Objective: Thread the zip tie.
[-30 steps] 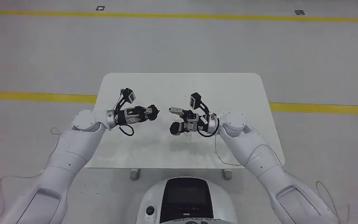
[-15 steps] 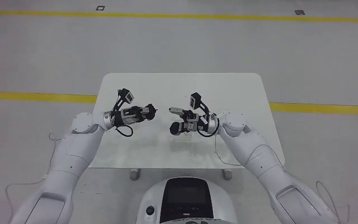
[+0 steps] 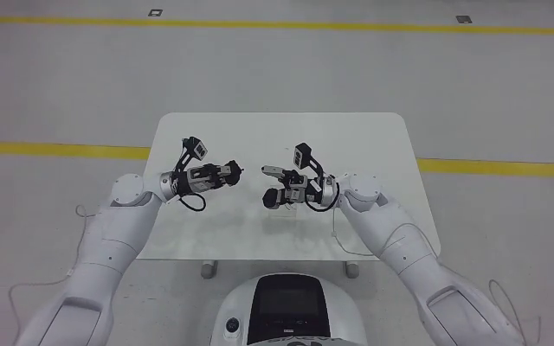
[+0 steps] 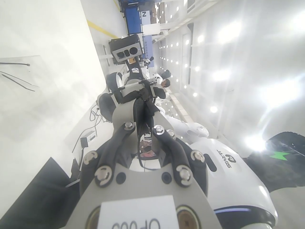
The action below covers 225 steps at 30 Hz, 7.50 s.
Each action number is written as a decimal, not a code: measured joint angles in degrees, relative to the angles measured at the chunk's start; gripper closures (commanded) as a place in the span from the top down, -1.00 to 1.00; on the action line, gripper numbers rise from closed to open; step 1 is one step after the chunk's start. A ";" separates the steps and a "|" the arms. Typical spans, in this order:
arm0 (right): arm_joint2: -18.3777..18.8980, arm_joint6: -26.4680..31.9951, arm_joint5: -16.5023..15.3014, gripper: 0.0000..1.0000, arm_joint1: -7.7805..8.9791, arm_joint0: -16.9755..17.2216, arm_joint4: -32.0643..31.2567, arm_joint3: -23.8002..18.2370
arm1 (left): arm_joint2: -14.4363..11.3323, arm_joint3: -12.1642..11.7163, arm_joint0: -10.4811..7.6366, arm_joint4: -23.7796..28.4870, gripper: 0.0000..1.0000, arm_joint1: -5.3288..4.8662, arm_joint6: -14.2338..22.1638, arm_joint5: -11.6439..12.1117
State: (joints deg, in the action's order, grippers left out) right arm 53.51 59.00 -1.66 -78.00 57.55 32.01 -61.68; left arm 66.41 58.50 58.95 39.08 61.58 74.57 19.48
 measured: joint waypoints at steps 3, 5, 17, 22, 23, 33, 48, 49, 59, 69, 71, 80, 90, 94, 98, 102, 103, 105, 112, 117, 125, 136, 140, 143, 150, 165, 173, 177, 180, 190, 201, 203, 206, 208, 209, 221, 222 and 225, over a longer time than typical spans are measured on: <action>0.01 -0.10 0.00 1.00 0.01 0.05 -0.08 -0.02 | 0.00 0.00 0.00 0.00 -1.00 0.00 0.00 0.00; 0.17 -1.71 0.26 1.00 0.16 0.36 -1.42 -0.47 | 0.00 0.00 0.00 0.00 -1.00 0.00 0.00 0.00; 0.63 -10.38 9.27 1.00 2.43 1.09 -20.53 -9.29 | 0.00 0.00 0.00 0.00 -1.00 0.00 0.00 0.00; -1.29 -10.78 15.09 1.00 3.04 0.31 -30.10 -13.08 | 0.00 0.00 0.00 0.00 -1.00 0.00 0.00 0.00; -1.79 -10.94 16.03 1.00 3.07 0.11 -31.67 -13.55 | 0.00 0.00 0.00 0.00 -1.00 0.00 0.00 0.00; -4.73 -10.12 18.01 1.00 2.86 -0.80 -36.63 -14.29 | 0.00 0.00 0.00 0.00 -1.00 0.00 0.00 0.00; -13.82 -3.43 21.21 1.00 0.66 -12.38 -51.76 -9.78 | 0.00 0.00 0.00 0.00 -1.00 0.00 0.00 0.00; -14.61 -3.25 21.19 1.00 0.22 -13.38 -52.57 -8.54 | 0.00 0.00 0.00 0.00 -1.00 0.00 0.00 0.00; -21.33 -3.24 21.14 1.00 -5.40 -20.42 -57.04 3.66 | 0.00 0.00 0.00 0.00 -1.00 0.00 0.00 0.00; -23.06 -2.33 20.91 1.00 -5.35 -19.56 -61.26 2.68 | 0.00 0.00 0.00 0.00 -1.00 0.00 0.00 0.00; -24.29 -0.37 21.18 1.00 -5.77 -20.05 -63.50 3.05 | 0.00 0.00 0.00 0.00 -1.00 0.00 0.00 0.00; -29.62 3.77 19.30 1.00 -9.91 -23.09 -66.88 9.19 | 0.00 0.00 0.00 0.00 -1.00 0.00 0.00 0.00; -29.86 2.95 17.14 1.00 -9.92 -22.18 -68.17 9.62 | 0.00 0.00 0.00 0.00 -1.00 0.00 0.00 0.00; -31.30 5.92 15.99 1.00 -10.19 -22.39 -70.79 10.03 | 0.00 0.00 0.00 0.00 -1.00 0.00 0.00 0.00; -31.21 5.66 15.95 1.00 -10.17 -22.28 -70.67 9.94 | 0.00 0.00 0.00 0.00 -1.00 0.00 0.00 0.00; -30.66 3.41 13.65 0.96 -9.77 -21.07 -72.17 8.87 | 0.00 0.00 0.00 0.00 -1.00 0.00 0.00 0.00; -30.59 3.41 13.33 0.42 -9.69 -20.90 -72.64 8.52 | 0.00 0.00 0.00 0.00 -1.00 0.00 0.00 0.00; -30.32 3.51 12.66 -0.08 -9.52 -20.52 -73.42 7.84 | 0.00 0.00 0.00 0.00 -1.00 0.00 0.00 0.00; -29.08 2.83 12.44 -0.72 -9.24 -19.53 -75.62 6.49 | 0.00 0.00 0.00 0.00 -1.00 0.00 0.00 0.00; -28.20 3.03 13.18 -0.96 -9.19 -18.97 -77.13 5.80 | 0.00 0.00 0.00 0.00 -1.00 0.00 0.00 0.00; -27.91 3.30 12.08 -0.96 -10.06 -18.49 -78.13 7.57 | 0.00 0.00 0.00 0.00 -1.00 0.00 0.00 0.00; -28.64 1.42 9.62 -0.90 -13.01 -19.29 -77.46 14.19 | 0.00 0.00 0.00 0.00 -1.00 0.00 0.00 0.00; -29.13 1.03 9.12 -0.84 -14.39 -19.63 -77.27 16.94 | 0.00 0.00 0.00 0.00 -1.00 0.00 0.00 0.00; -29.53 1.56 8.25 -0.68 -15.30 -20.01 -77.11 18.53 | 0.00 0.00 0.00 0.00 -1.00 0.00 0.00 0.00; -29.83 2.14 6.76 -0.68 -17.37 -20.92 -76.55 22.63 | 0.00 0.00 0.00 0.00 -1.00 0.00 0.00 0.00; -29.60 -0.88 6.68 -0.92 -20.55 -21.92 -77.21 28.70 | 0.00 0.00 0.00 0.00 -1.00 0.00 0.00 0.00; -29.44 -1.62 7.41 -0.86 -21.88 -22.13 -78.19 31.10 | 0.00 0.00 0.00 0.00 -1.00 0.00 0.00 0.00; -29.18 -2.08 7.04 -0.86 -22.46 -22.29 -78.28 32.47 | 0.00 0.00 0.00 0.00 -1.00 0.00 0.00 0.00; -28.96 -2.37 6.63 -0.86 -22.88 -22.41 -78.28 33.47 | 0.00 0.00 0.00 0.00 -1.00 0.00 0.00 0.00; -28.35 -3.23 5.92 -0.72 -24.19 -22.84 -78.61 36.49 | 0.00 0.00 0.00 0.00 -1.00 0.00 0.00 0.00; -27.86 -4.09 5.75 -0.54 -25.39 -23.15 -79.59 38.39 | 0.00 0.00 0.00 0.00 -1.00 0.00 0.00 0.00; -27.76 -4.21 5.71 -0.54 -25.55 -23.19 -79.73 38.62 | 0.00 0.00 0.00 0.00 -1.00 0.00 0.00 0.00; -27.56 -4.54 5.62 -0.54 -25.81 -23.29 -80.03 38.80 | 0.00 0.00 0.00 0.00 -1.00 0.00 0.00 0.00; -27.49 -4.73 5.65 -0.52 -25.93 -23.33 -80.31 38.81 | 0.00 0.00 0.00 0.00 -1.00 0.00 0.00 0.00; -27.45 -4.84 5.78 -0.52 -25.99 -23.34 -80.54 38.81 | 0.00 0.00 0.00 0.00 -1.00 0.00 0.00 0.00; -26.63 -4.44 6.79 -0.54 -26.45 -23.21 -81.75 39.55 | 0.00 0.00 0.00 0.00 -1.00 0.00 0.00 0.00; -26.50 -4.24 6.58 -0.54 -26.51 -23.24 -81.69 39.75 | 0.00 0.00 0.00 0.00 -1.00 0.00 0.00 0.00; -26.20 -3.96 6.00 -0.66 -26.67 -23.34 -81.58 40.21 | 0.00 0.00 0.00 0.00 -1.00 0.00 0.00 0.00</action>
State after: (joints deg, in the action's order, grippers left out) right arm 27.31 55.04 4.34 -104.67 34.21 -49.57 -21.47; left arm 66.41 58.50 58.95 39.08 61.58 74.57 19.48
